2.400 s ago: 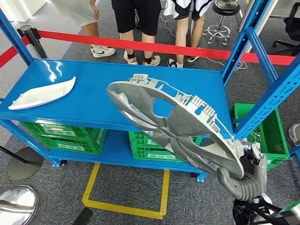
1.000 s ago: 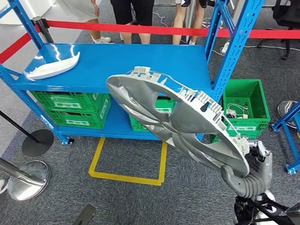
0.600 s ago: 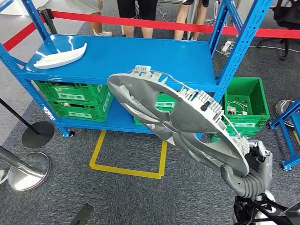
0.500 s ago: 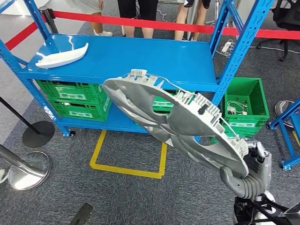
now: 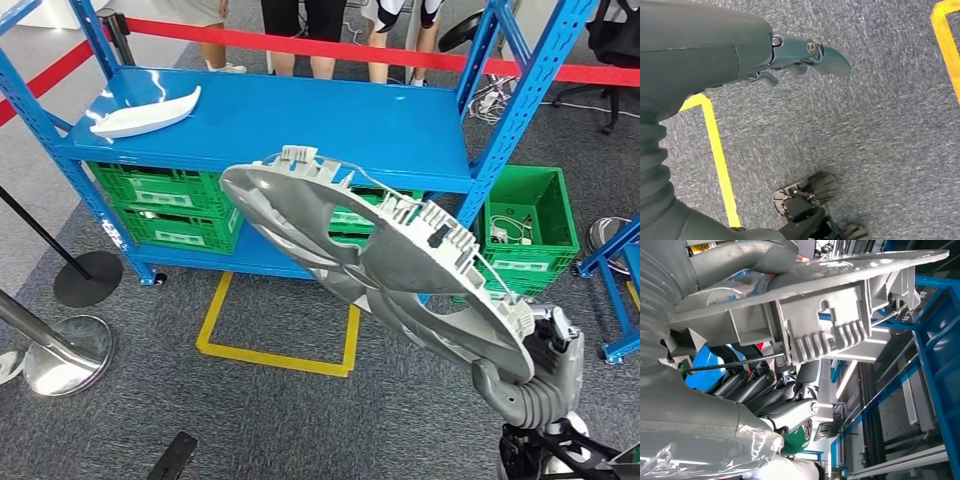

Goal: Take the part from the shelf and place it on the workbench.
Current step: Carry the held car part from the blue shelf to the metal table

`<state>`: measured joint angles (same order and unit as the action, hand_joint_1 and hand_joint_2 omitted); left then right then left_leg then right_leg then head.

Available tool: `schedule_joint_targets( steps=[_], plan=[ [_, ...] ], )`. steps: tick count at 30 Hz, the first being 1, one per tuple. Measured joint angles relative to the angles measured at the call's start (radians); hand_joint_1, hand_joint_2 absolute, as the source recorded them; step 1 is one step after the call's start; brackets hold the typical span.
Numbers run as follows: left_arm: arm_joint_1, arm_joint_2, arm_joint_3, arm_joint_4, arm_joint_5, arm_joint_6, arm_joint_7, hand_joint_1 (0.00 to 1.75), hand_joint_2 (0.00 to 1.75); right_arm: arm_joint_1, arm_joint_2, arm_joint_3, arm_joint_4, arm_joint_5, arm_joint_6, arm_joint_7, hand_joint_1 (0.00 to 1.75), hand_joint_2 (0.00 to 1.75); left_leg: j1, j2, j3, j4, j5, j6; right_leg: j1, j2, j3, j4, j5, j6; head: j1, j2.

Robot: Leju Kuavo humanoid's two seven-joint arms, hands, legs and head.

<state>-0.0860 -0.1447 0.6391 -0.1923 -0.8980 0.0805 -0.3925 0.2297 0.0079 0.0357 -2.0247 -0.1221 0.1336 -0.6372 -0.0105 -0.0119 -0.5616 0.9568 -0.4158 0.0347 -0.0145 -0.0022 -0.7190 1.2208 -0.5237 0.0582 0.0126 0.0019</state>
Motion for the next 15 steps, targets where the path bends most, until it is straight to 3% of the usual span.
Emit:
schedule_joint_targets(
  steps=[2,3,4,6,7,8,11,13,15],
  plan=[
    [0.000,0.000,0.001,0.000,-0.002,0.000,0.000,0.00,1.75,0.001,0.000,-0.001,0.000,0.001,0.000,-0.001,1.75,1.75,0.001,-0.009,-0.006,0.001,0.005,-0.004,0.000,0.000,-0.018,0.077,-0.030,0.001,0.000,0.000],
    [0.000,0.000,0.001,0.000,-0.002,0.000,0.000,0.00,1.75,0.001,0.000,-0.002,0.000,0.002,0.000,-0.001,1.75,1.75,0.002,-0.015,-0.009,0.002,0.007,-0.008,-0.001,0.001,0.004,0.051,-0.016,0.001,0.000,0.000],
    [0.000,0.000,0.001,0.000,-0.003,0.002,0.000,0.00,1.75,0.001,0.000,-0.003,0.000,0.003,0.000,-0.001,1.75,1.75,0.004,-0.023,-0.010,0.004,0.008,-0.011,-0.002,0.005,0.046,-0.010,0.010,0.001,0.000,0.000],
    [-0.001,0.000,0.002,0.000,-0.006,0.008,0.000,0.00,1.75,0.001,0.001,-0.005,-0.001,0.004,-0.001,-0.002,1.75,1.75,0.007,-0.039,-0.016,0.010,0.011,-0.023,-0.007,0.035,0.136,-0.152,0.045,0.000,0.000,0.000],
    [-0.001,0.000,0.002,0.000,-0.007,0.011,-0.001,0.00,1.75,0.001,0.001,-0.006,-0.001,0.004,-0.001,-0.003,1.75,1.75,0.007,-0.045,-0.020,0.014,0.013,-0.030,-0.008,0.046,0.161,-0.194,0.052,-0.003,0.000,0.000],
    [-0.001,0.000,0.002,0.000,-0.009,0.013,-0.001,0.00,1.75,0.002,0.001,-0.006,-0.002,0.005,-0.001,-0.004,1.75,1.75,0.008,-0.051,-0.025,0.016,0.016,-0.037,-0.006,0.053,0.169,-0.208,0.050,-0.008,-0.001,0.000],
    [0.003,0.002,0.002,0.000,-0.010,0.015,-0.002,0.00,1.75,0.003,0.002,-0.007,-0.003,0.005,-0.001,-0.004,1.75,1.75,0.011,-0.058,-0.039,0.024,0.017,-0.053,-0.002,0.032,0.161,-0.201,0.058,-0.029,-0.002,0.000],
    [0.002,0.002,0.002,0.000,-0.012,0.017,-0.002,0.00,1.75,0.002,0.002,-0.008,-0.005,0.005,-0.001,-0.004,1.75,1.75,0.011,-0.035,-0.069,0.086,-0.027,-0.062,-0.004,0.013,0.158,-0.203,0.062,-0.043,-0.007,0.000],
    [0.000,0.000,0.002,0.000,-0.015,0.018,-0.004,0.00,1.75,0.003,0.004,-0.010,-0.006,0.005,-0.001,-0.005,1.75,1.75,0.012,-0.009,-0.128,0.215,-0.096,-0.070,-0.002,-0.006,0.153,-0.203,0.064,-0.051,-0.012,0.000]
  ],
)
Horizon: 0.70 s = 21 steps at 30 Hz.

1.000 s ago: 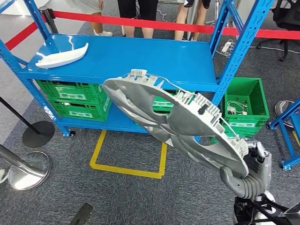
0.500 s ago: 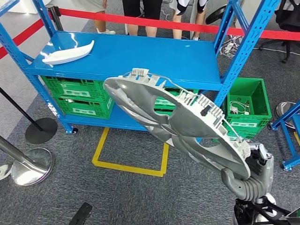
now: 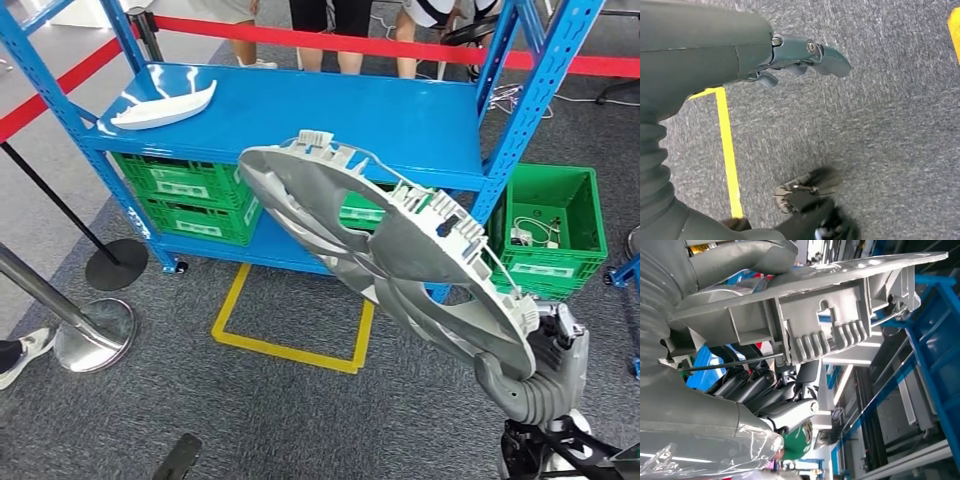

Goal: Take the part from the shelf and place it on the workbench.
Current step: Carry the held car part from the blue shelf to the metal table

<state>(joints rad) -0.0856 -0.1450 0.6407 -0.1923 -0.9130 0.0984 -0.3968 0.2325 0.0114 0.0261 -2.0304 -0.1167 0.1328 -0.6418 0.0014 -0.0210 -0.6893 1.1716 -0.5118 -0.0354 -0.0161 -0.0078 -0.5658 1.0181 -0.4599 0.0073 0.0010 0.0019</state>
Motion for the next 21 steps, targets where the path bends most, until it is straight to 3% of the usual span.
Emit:
schedule_joint_targets(
  steps=[2,3,5,7,9,11,13,15,17,18,19,21],
  plan=[
    [0.000,-0.001,0.000,0.000,-0.004,0.001,-0.002,0.00,1.75,0.000,0.000,-0.002,0.000,0.000,0.000,0.000,1.75,1.75,0.001,0.008,-0.037,0.088,-0.028,-0.002,0.003,-0.020,-0.005,0.000,0.001,-0.002,0.000,0.000],
    [0.001,-0.001,0.000,0.000,-0.006,0.002,-0.002,0.00,1.75,0.000,0.000,-0.003,0.000,0.001,0.000,0.000,1.75,1.75,0.001,0.009,-0.029,0.083,-0.017,-0.001,0.004,-0.029,-0.006,0.000,0.002,-0.002,0.000,0.000],
    [0.000,-0.001,0.000,0.000,-0.008,0.003,-0.002,0.00,1.75,0.000,0.000,-0.004,0.000,0.002,0.000,0.000,1.75,1.75,-0.001,0.027,0.036,-0.024,0.041,0.005,0.005,-0.047,-0.005,0.000,0.002,-0.002,0.000,0.000],
    [-0.004,-0.001,0.000,0.000,-0.010,0.003,-0.002,0.00,1.75,-0.001,0.000,-0.004,0.000,0.003,0.000,0.000,1.75,1.75,-0.007,0.064,0.101,-0.142,0.077,0.011,0.011,-0.064,-0.006,0.003,0.000,0.004,-0.001,0.000],
    [-0.007,-0.001,0.000,0.000,-0.011,0.002,-0.002,0.00,1.75,-0.002,0.000,-0.005,0.000,0.006,-0.001,0.000,1.75,1.75,-0.012,0.076,0.116,-0.184,0.078,0.018,0.018,-0.081,-0.008,0.005,0.000,0.012,0.001,0.000],
    [-0.003,-0.002,-0.001,0.000,-0.012,0.000,-0.002,0.00,1.75,-0.002,0.000,-0.006,0.000,0.011,-0.004,0.000,1.75,1.75,-0.011,0.057,0.111,-0.188,0.081,0.029,0.016,-0.090,-0.010,0.008,-0.004,0.022,0.004,0.000],
    [0.000,-0.001,0.000,0.000,-0.012,-0.003,-0.002,0.00,1.75,-0.002,0.000,-0.006,0.000,0.015,-0.007,0.000,1.75,1.75,-0.007,0.038,0.110,-0.191,0.086,0.040,0.012,-0.055,-0.032,0.058,-0.040,0.031,0.007,0.000],
    [-0.001,0.000,0.000,0.000,-0.013,-0.004,-0.001,0.00,1.75,0.000,0.000,-0.006,0.000,0.018,-0.009,-0.001,1.75,1.75,-0.006,0.018,0.109,-0.191,0.089,0.047,0.011,-0.008,-0.088,0.183,-0.104,0.035,0.012,0.000],
    [-0.001,-0.002,0.000,0.000,-0.015,-0.005,-0.001,0.00,1.75,0.001,0.000,-0.006,0.000,0.020,-0.010,-0.001,1.75,1.75,-0.007,-0.005,0.109,-0.191,0.089,0.048,0.011,0.005,-0.137,0.282,-0.133,0.035,0.014,0.000],
    [-0.001,-0.002,0.000,0.000,-0.015,-0.006,0.000,0.00,1.75,0.002,0.000,-0.006,0.000,0.021,-0.011,-0.001,1.75,1.75,-0.008,-0.017,0.110,-0.190,0.089,0.048,0.011,0.007,-0.140,0.283,-0.120,0.034,0.014,0.000],
    [0.000,-0.002,0.000,0.000,-0.016,-0.006,0.001,0.00,1.75,0.002,0.000,-0.006,0.000,0.021,-0.012,-0.001,1.75,1.75,-0.007,-0.029,0.111,-0.190,0.089,0.048,0.010,0.010,-0.122,0.243,-0.090,0.033,0.014,0.000],
    [-0.001,-0.002,0.000,0.000,-0.017,-0.006,0.004,0.00,1.75,0.002,0.000,-0.006,0.000,0.022,-0.014,-0.001,1.75,1.75,-0.007,-0.052,0.112,-0.187,0.088,0.045,0.005,0.041,-0.059,0.109,-0.023,0.031,0.015,0.000]
  ],
)
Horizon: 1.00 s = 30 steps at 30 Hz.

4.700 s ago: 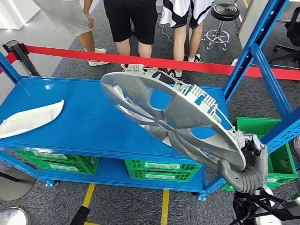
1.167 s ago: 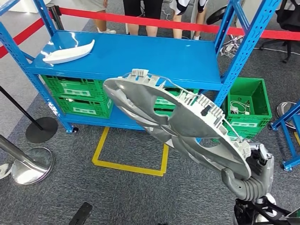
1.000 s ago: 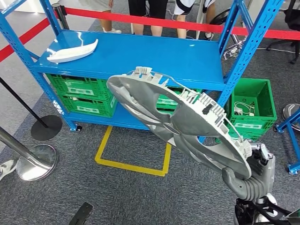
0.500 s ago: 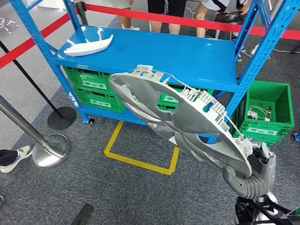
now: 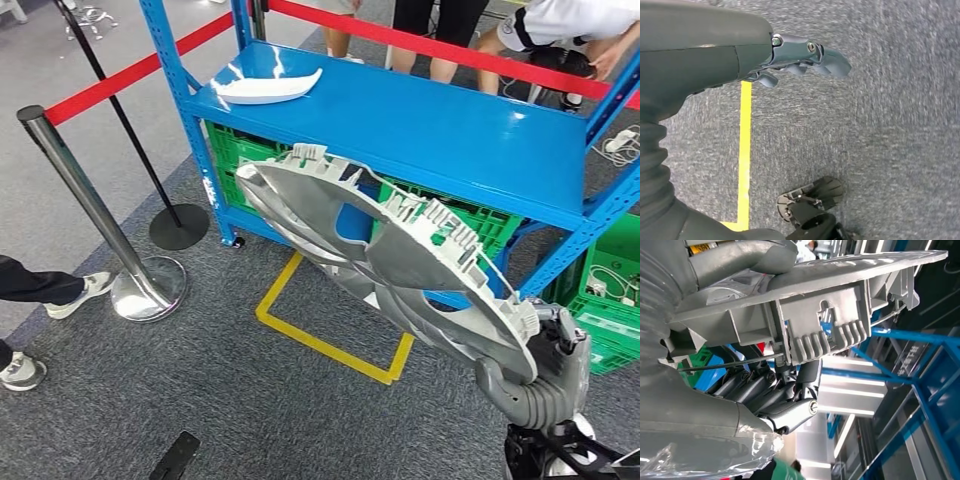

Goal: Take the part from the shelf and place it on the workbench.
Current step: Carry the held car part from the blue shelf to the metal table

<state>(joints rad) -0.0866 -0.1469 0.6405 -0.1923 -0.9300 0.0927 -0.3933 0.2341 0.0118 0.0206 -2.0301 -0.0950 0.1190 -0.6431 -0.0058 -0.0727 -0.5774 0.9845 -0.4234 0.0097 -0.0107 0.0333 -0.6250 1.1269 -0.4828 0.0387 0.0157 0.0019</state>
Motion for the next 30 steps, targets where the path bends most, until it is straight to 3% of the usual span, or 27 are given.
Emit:
schedule_joint_targets(
  steps=[1,3,5,7,9,10,12,14,16,18,20,22,24,26,27,28,30],
  plan=[
    [-0.001,0.000,0.000,0.000,0.000,0.000,0.001,0.00,1.75,0.000,0.000,0.000,0.000,0.000,0.000,0.000,1.75,1.75,0.000,-0.010,-0.003,0.003,0.000,-0.003,-0.003,0.020,0.027,-0.054,0.017,0.000,-0.001,0.000],
    [-0.001,0.000,0.000,0.000,0.000,0.000,0.001,0.00,1.75,0.000,0.000,0.000,0.000,0.001,0.000,-0.001,1.75,1.75,0.002,-0.027,-0.014,0.007,0.005,-0.013,-0.004,0.040,0.045,-0.090,0.018,-0.002,-0.001,0.000],
    [0.001,0.000,0.000,0.000,-0.001,0.000,0.003,0.00,1.75,0.000,0.000,0.000,0.000,0.002,0.000,-0.002,1.75,1.75,0.007,-0.039,-0.023,0.008,0.007,-0.024,-0.002,0.023,0.045,-0.094,0.021,-0.011,-0.001,0.000],
    [0.002,0.001,0.000,0.000,-0.001,0.000,0.004,0.00,1.75,-0.001,0.000,-0.001,-0.001,0.002,0.000,-0.002,1.75,1.75,0.006,-0.009,-0.043,0.046,-0.019,-0.035,-0.004,0.001,0.049,-0.100,0.025,-0.022,-0.005,0.000],
    [-0.001,0.000,-0.001,0.000,-0.002,0.001,0.004,0.00,1.75,-0.002,0.000,-0.002,-0.001,0.002,0.000,-0.002,1.75,1.75,0.005,0.040,-0.099,0.159,-0.077,-0.044,-0.004,-0.024,0.050,-0.103,0.025,-0.030,-0.009,0.000],
    [-0.002,-0.001,-0.001,0.000,-0.002,0.001,0.004,0.00,1.75,-0.001,0.000,-0.003,-0.001,0.002,0.000,-0.002,1.75,1.75,0.007,0.052,-0.131,0.223,-0.102,-0.048,-0.003,-0.036,0.050,-0.103,0.024,-0.032,-0.009,0.000],
    [0.000,-0.002,-0.001,0.000,-0.002,0.001,0.004,0.00,1.75,-0.001,0.000,-0.003,0.000,0.002,0.000,-0.002,1.75,1.75,0.010,0.061,-0.160,0.278,-0.106,-0.050,-0.001,-0.059,0.051,-0.103,0.023,-0.033,-0.009,0.000],
    [0.000,-0.002,-0.001,0.000,-0.002,0.001,0.004,0.00,1.75,-0.001,0.000,-0.003,0.000,0.002,0.000,-0.002,1.75,1.75,0.010,0.071,-0.117,0.196,-0.049,-0.049,-0.001,-0.079,0.053,-0.103,0.022,-0.031,-0.009,0.000],
    [-0.002,-0.003,-0.001,0.000,-0.002,0.001,0.004,0.00,1.75,-0.002,0.000,-0.003,-0.001,0.002,0.000,-0.002,1.75,1.75,0.007,0.109,-0.050,0.069,-0.001,-0.044,0.003,-0.097,0.055,-0.100,0.018,-0.025,-0.009,0.000],
    [-0.005,-0.005,-0.001,0.000,-0.002,0.002,0.004,0.00,1.75,-0.001,0.000,-0.003,-0.001,0.003,0.000,-0.003,1.75,1.75,0.001,0.131,-0.024,0.013,0.008,-0.034,0.010,-0.113,0.056,-0.099,0.015,-0.016,-0.008,0.000],
    [-0.003,-0.005,-0.001,0.000,-0.003,0.003,0.004,0.00,1.75,-0.002,0.000,-0.003,-0.001,0.003,0.000,-0.003,1.75,1.75,-0.001,0.113,-0.028,0.010,0.010,-0.020,0.010,-0.127,0.057,-0.101,0.012,-0.007,-0.006,0.000],
    [-0.001,-0.004,-0.001,0.000,-0.003,0.004,0.004,0.00,1.75,-0.002,0.000,-0.003,-0.001,0.004,0.000,-0.003,1.75,1.75,0.001,0.093,-0.029,0.007,0.014,-0.008,0.006,-0.105,0.047,-0.076,-0.010,0.002,-0.004,0.000],
    [-0.002,-0.005,0.000,0.000,-0.004,0.005,0.003,0.00,1.75,-0.002,0.000,-0.003,-0.001,0.005,0.001,-0.003,1.75,1.75,0.003,0.074,-0.028,0.005,0.016,0.001,0.004,-0.058,-0.001,0.029,-0.067,0.006,0.002,0.000],
    [-0.003,-0.006,0.000,0.000,-0.004,0.004,0.004,0.00,1.75,-0.001,0.000,-0.003,0.000,0.005,0.001,-0.003,1.75,1.75,0.002,0.053,-0.028,0.006,0.017,0.006,0.005,-0.037,-0.063,0.157,-0.116,0.006,0.005,0.000],
    [-0.003,-0.006,0.000,0.000,-0.004,0.004,0.004,0.00,1.75,0.000,0.000,-0.003,0.000,0.005,0.001,-0.003,1.75,1.75,0.002,0.041,-0.028,0.006,0.017,0.006,0.005,-0.034,-0.078,0.183,-0.116,0.006,0.006,0.000],
    [-0.003,-0.006,0.000,0.000,-0.004,0.004,0.004,0.00,1.75,0.000,0.000,-0.003,0.000,0.005,0.001,-0.003,1.75,1.75,0.002,0.030,-0.028,0.006,0.017,0.006,0.004,-0.033,-0.075,0.168,-0.096,0.005,0.005,0.000],
    [-0.002,-0.006,0.000,0.000,-0.006,0.003,0.004,0.00,1.75,-0.001,0.000,-0.003,0.000,0.005,0.001,-0.003,1.75,1.75,0.003,0.006,-0.026,0.007,0.018,0.004,0.001,-0.016,-0.021,0.048,-0.027,0.003,0.006,0.000]
  ],
)
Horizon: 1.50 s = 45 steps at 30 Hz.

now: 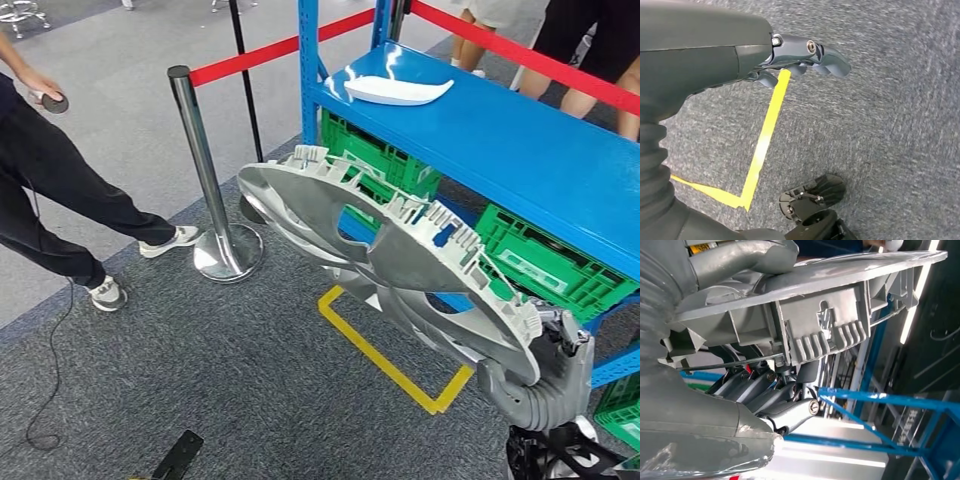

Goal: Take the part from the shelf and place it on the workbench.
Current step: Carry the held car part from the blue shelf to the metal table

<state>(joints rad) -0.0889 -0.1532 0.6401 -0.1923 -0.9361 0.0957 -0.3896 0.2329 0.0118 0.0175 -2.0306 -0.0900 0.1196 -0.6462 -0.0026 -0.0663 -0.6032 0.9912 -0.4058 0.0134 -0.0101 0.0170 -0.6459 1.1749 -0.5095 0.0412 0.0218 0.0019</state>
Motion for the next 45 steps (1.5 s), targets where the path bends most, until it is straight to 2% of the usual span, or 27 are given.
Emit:
schedule_joint_targets(
  steps=[2,4,6,8,10,12,13,14,17,19,21,23,25,27,28,29,30,32,34,36,37,39,41,42,43,44,45],
  plan=[
    [-0.001,0.000,0.000,0.000,-0.002,-0.001,0.000,0.00,1.75,-0.002,0.000,0.000,0.000,0.000,0.000,0.000,1.75,1.75,-0.001,-0.020,-0.003,0.004,0.002,-0.008,-0.005,0.030,0.055,-0.112,0.039,-0.001,-0.001,0.000],
    [0.000,0.001,0.000,0.000,-0.003,-0.001,0.000,0.00,1.75,-0.003,0.000,0.000,0.000,0.000,0.001,-0.001,1.75,1.75,0.000,-0.036,-0.011,0.005,0.008,-0.019,-0.004,0.039,0.069,-0.138,0.040,-0.005,-0.002,0.000],
    [0.003,0.002,0.000,0.000,-0.004,-0.001,0.000,0.00,1.75,-0.004,0.000,0.000,0.000,0.001,0.002,-0.001,1.75,1.75,0.003,-0.039,-0.015,0.005,0.009,-0.029,-0.002,0.023,0.070,-0.138,0.044,-0.015,-0.002,0.000],
    [0.003,0.003,0.000,0.000,-0.005,0.000,0.000,0.00,1.75,-0.004,0.000,-0.001,0.000,0.001,0.003,0.000,1.75,1.75,0.000,-0.003,-0.035,0.045,-0.020,-0.038,-0.004,0.004,0.072,-0.143,0.048,-0.025,-0.006,0.000],
    [0.001,0.002,-0.001,0.000,-0.005,0.000,0.000,0.00,1.75,-0.003,0.000,-0.001,-0.001,0.001,0.003,0.000,1.75,1.75,0.000,0.040,-0.089,0.160,-0.083,-0.046,-0.003,-0.017,0.072,-0.144,0.049,-0.031,-0.010,0.000],
    [0.001,0.001,-0.001,0.000,-0.005,0.001,-0.001,0.00,1.75,-0.001,0.000,-0.002,0.000,0.001,0.003,0.000,1.75,1.75,0.001,0.052,-0.142,0.273,-0.124,-0.048,-0.001,-0.040,0.072,-0.144,0.047,-0.034,-0.010,0.000],
    [0.002,0.001,-0.002,0.000,-0.004,0.002,-0.003,0.00,1.75,0.000,0.000,-0.002,0.000,0.001,0.004,0.000,1.75,1.75,0.001,0.054,-0.149,0.289,-0.121,-0.048,-0.001,-0.050,0.072,-0.143,0.047,-0.034,-0.010,0.000],
    [0.003,0.001,-0.002,0.000,-0.001,0.003,-0.005,0.00,1.75,0.001,0.000,-0.002,0.000,0.002,0.004,0.000,1.75,1.75,0.001,0.056,-0.136,0.265,-0.100,-0.047,-0.001,-0.060,0.072,-0.143,0.046,-0.034,-0.010,0.000],
    [0.001,-0.002,0.000,0.000,0.017,0.014,-0.022,0.00,1.75,0.007,0.000,-0.002,-0.004,0.005,0.003,0.004,1.75,1.75,-0.002,0.098,-0.033,0.079,-0.018,-0.039,0.003,-0.086,0.075,-0.141,0.040,-0.026,-0.011,0.000],
    [-0.002,-0.008,0.001,0.000,0.012,0.040,-0.040,0.00,1.75,0.018,0.000,-0.003,-0.015,0.009,-0.002,0.005,1.75,1.75,-0.007,0.115,-0.003,0.018,-0.009,-0.030,0.009,-0.102,0.076,-0.141,0.036,-0.016,-0.008,0.000],
    [0.000,-0.011,-0.002,0.000,-0.011,0.066,-0.051,0.00,1.75,0.027,0.000,-0.004,-0.025,0.013,-0.007,0.004,1.75,1.75,-0.009,0.098,-0.006,0.011,-0.009,-0.018,0.007,-0.115,0.078,-0.143,0.034,-0.007,-0.005,0.000],
    [0.001,-0.014,-0.006,0.000,-0.026,0.078,-0.052,0.00,1.75,0.029,0.000,-0.004,-0.032,0.016,-0.008,0.003,1.75,1.75,-0.006,0.080,-0.005,0.008,-0.006,-0.006,0.003,-0.089,0.067,-0.116,0.012,0.002,-0.003,0.000],
    [-0.001,-0.017,-0.008,0.000,-0.033,0.080,-0.052,0.00,1.75,0.031,0.000,-0.004,-0.036,0.017,-0.009,0.002,1.75,1.75,-0.004,0.061,-0.004,0.007,-0.005,0.004,0.002,-0.041,0.017,-0.010,-0.042,0.006,0.001,0.000],
    [-0.004,-0.020,-0.010,0.000,-0.037,0.081,-0.049,0.00,1.75,0.034,0.000,-0.004,-0.037,0.019,-0.010,0.001,1.75,1.75,-0.006,0.040,-0.004,0.007,-0.004,0.007,0.002,-0.021,-0.048,0.115,-0.086,0.006,0.002,0.000],
    [-0.004,-0.021,-0.010,0.000,-0.036,0.081,-0.046,0.00,1.75,0.035,0.000,-0.004,-0.037,0.021,-0.012,0.000,1.75,1.75,-0.007,0.029,-0.004,0.007,-0.004,0.008,0.003,-0.019,-0.065,0.140,-0.084,0.005,0.002,0.000],
    [-0.004,-0.021,-0.010,0.000,-0.031,0.081,-0.042,0.00,1.75,0.037,0.000,-0.004,-0.037,0.023,-0.014,0.000,1.75,1.75,-0.007,0.017,-0.003,0.007,-0.004,0.008,0.003,-0.017,-0.064,0.126,-0.064,0.003,0.002,0.000],
    [-0.004,-0.021,-0.009,0.000,-0.024,0.081,-0.040,0.00,1.75,0.038,0.000,-0.004,-0.037,0.024,-0.015,-0.001,1.75,1.75,-0.007,0.004,-0.002,0.007,-0.003,0.008,0.003,-0.011,-0.045,0.079,-0.031,-0.001,0.002,0.000],
    [-0.005,-0.021,-0.007,0.000,-0.002,0.080,-0.048,0.00,1.75,0.040,-0.001,-0.004,-0.040,0.026,-0.017,-0.001,1.75,1.75,-0.007,-0.018,-0.002,0.008,-0.002,0.005,0.000,0.027,0.019,-0.059,0.031,-0.007,0.002,0.000],
    [-0.007,-0.020,-0.003,0.000,0.017,0.076,-0.059,0.00,1.75,0.049,-0.002,-0.004,-0.047,0.031,-0.018,0.002,1.75,1.75,-0.006,-0.038,-0.006,0.010,0.001,-0.004,0.000,0.055,0.058,-0.133,0.051,-0.009,0.001,0.000],
    [-0.006,-0.019,0.000,0.000,0.021,0.072,-0.061,0.00,1.75,0.064,-0.002,-0.004,-0.055,0.038,-0.021,0.012,1.75,1.75,-0.001,-0.055,-0.012,0.008,0.006,-0.016,0.004,0.042,0.063,-0.141,0.053,-0.013,0.001,0.000],
    [-0.004,-0.018,0.001,0.000,0.018,0.071,-0.058,0.00,1.75,0.072,-0.002,-0.004,-0.057,0.041,-0.023,0.017,1.75,1.75,0.000,-0.051,-0.014,0.010,0.004,-0.022,0.004,0.032,0.065,-0.144,0.056,-0.018,0.000,0.000],
    [-0.001,-0.021,0.001,0.000,0.012,0.070,-0.052,0.00,1.75,0.087,-0.003,-0.004,-0.061,0.044,-0.029,0.022,1.75,1.75,-0.003,-0.012,-0.037,0.056,-0.030,-0.032,0.002,0.009,0.069,-0.152,0.060,-0.029,-0.005,0.000],
    [0.000,-0.025,0.001,0.000,0.012,0.070,-0.048,0.00,1.75,0.097,-0.003,-0.004,-0.065,0.041,-0.036,0.020,1.75,1.75,-0.002,0.036,-0.091,0.172,-0.094,-0.041,0.003,-0.016,0.070,-0.155,0.060,-0.036,-0.010,0.000],
    [0.000,-0.028,0.001,0.000,0.008,0.070,-0.043,0.00,1.75,0.099,-0.003,-0.005,-0.066,0.038,-0.038,0.018,1.75,1.75,0.000,0.046,-0.119,0.232,-0.119,-0.045,0.004,-0.029,0.070,-0.154,0.060,-0.037,-0.011,0.000],
    [0.002,-0.030,0.001,0.000,0.000,0.070,-0.037,0.00,1.75,0.098,-0.003,-0.005,-0.066,0.035,-0.040,0.016,1.75,1.75,0.003,0.051,-0.136,0.269,-0.128,-0.048,0.004,-0.041,0.070,-0.154,0.059,-0.037,-0.011,0.000],
    [0.003,-0.031,0.000,0.000,-0.007,0.071,-0.030,0.00,1.75,0.095,-0.003,-0.005,-0.066,0.031,-0.040,0.015,1.75,1.75,0.005,0.054,-0.136,0.273,-0.118,-0.050,0.004,-0.053,0.070,-0.154,0.059,-0.037,-0.011,0.000],
    [0.003,-0.032,0.000,0.000,-0.013,0.072,-0.021,0.00,1.75,0.088,-0.003,-0.005,-0.065,0.026,-0.040,0.015,1.75,1.75,0.007,0.059,-0.117,0.238,-0.094,-0.052,0.003,-0.063,0.070,-0.154,0.058,-0.036,-0.011,0.000]
  ],
)
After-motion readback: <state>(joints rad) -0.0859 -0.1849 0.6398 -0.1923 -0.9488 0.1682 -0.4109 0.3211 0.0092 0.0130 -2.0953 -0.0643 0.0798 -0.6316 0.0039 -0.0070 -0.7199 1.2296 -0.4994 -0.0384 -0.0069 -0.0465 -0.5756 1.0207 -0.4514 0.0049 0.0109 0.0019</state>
